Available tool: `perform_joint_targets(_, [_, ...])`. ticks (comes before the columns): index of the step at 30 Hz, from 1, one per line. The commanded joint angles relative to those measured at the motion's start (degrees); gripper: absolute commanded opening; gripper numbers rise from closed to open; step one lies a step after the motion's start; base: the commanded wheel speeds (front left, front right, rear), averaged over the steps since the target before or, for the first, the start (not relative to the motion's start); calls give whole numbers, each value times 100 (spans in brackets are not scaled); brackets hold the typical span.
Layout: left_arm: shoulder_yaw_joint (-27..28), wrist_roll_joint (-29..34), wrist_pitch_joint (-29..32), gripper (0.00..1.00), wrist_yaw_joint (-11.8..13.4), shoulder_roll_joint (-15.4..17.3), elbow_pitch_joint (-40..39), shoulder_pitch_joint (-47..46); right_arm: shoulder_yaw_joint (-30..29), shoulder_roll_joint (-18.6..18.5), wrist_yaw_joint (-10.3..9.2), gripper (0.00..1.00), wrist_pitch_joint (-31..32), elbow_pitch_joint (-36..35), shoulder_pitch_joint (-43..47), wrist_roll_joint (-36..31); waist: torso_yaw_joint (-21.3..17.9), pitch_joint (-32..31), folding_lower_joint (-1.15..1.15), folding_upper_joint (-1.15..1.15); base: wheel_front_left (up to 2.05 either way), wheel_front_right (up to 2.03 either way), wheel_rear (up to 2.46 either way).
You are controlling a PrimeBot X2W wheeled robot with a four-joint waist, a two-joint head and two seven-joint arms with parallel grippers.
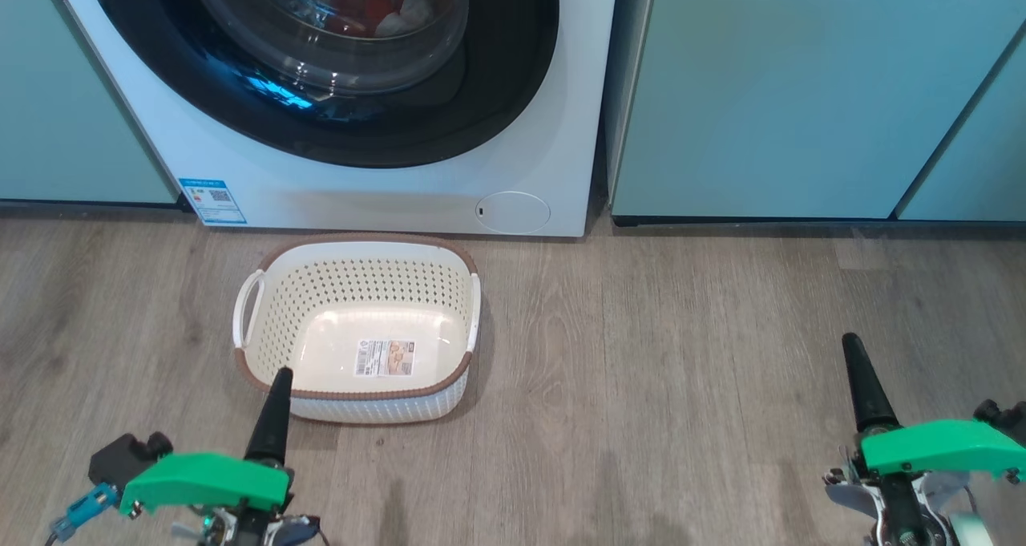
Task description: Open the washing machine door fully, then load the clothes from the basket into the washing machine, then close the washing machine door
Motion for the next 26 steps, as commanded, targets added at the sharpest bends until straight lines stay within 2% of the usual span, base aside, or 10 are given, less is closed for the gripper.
perform_joint_targets(1, [199, -193, 60, 0, -54, 81, -156, -339, 66, -34, 0, 0, 66, -241, -345, 207, 0, 2, 0, 0, 0, 0, 0])
perform_joint_targets(26, [512, -1561, 459, 0, -230, 89, -117, -501, 45, -38, -1, 0, 471, -359, -398, 1666, -1, 20, 0, 0, 0, 0, 0])
